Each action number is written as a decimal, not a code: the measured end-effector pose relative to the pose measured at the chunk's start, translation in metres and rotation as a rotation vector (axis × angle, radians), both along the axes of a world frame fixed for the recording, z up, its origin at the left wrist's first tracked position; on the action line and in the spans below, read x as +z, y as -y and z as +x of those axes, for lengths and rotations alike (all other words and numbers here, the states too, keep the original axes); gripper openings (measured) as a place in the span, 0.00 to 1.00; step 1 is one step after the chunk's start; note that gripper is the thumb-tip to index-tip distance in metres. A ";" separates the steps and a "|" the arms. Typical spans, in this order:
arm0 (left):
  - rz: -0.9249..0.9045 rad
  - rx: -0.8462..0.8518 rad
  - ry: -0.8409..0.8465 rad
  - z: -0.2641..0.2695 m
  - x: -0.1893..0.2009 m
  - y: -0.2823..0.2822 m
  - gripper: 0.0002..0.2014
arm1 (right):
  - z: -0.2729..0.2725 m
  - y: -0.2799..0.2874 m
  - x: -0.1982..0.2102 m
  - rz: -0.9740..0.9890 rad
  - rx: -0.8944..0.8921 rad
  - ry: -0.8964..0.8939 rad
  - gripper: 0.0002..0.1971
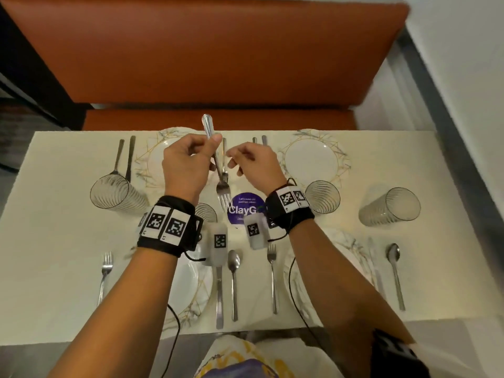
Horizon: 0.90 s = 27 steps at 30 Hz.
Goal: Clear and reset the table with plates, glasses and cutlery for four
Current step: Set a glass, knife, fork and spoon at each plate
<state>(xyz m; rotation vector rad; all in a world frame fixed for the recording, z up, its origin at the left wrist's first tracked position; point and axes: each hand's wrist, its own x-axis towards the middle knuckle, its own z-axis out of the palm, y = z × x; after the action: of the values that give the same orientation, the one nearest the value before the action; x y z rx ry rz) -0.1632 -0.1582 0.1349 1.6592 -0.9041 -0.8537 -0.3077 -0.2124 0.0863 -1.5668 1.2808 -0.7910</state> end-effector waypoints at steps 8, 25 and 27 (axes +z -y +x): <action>-0.102 -0.125 -0.060 -0.065 0.012 -0.042 0.14 | -0.076 -0.096 0.050 -0.055 0.032 -0.031 0.08; -0.141 -0.370 -0.099 -0.248 0.042 -0.006 0.19 | -0.281 -0.066 0.122 -0.142 -0.081 -0.002 0.05; -0.120 -0.371 -0.097 -0.274 0.037 0.008 0.17 | -0.318 -0.041 0.121 -0.127 -0.090 -0.014 0.05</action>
<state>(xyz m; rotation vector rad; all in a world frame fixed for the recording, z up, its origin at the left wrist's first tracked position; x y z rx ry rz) -0.4376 -0.1665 0.1714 1.3549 -1.1924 -1.0961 -0.6252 -0.1715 0.2073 -1.6257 1.3413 -0.9359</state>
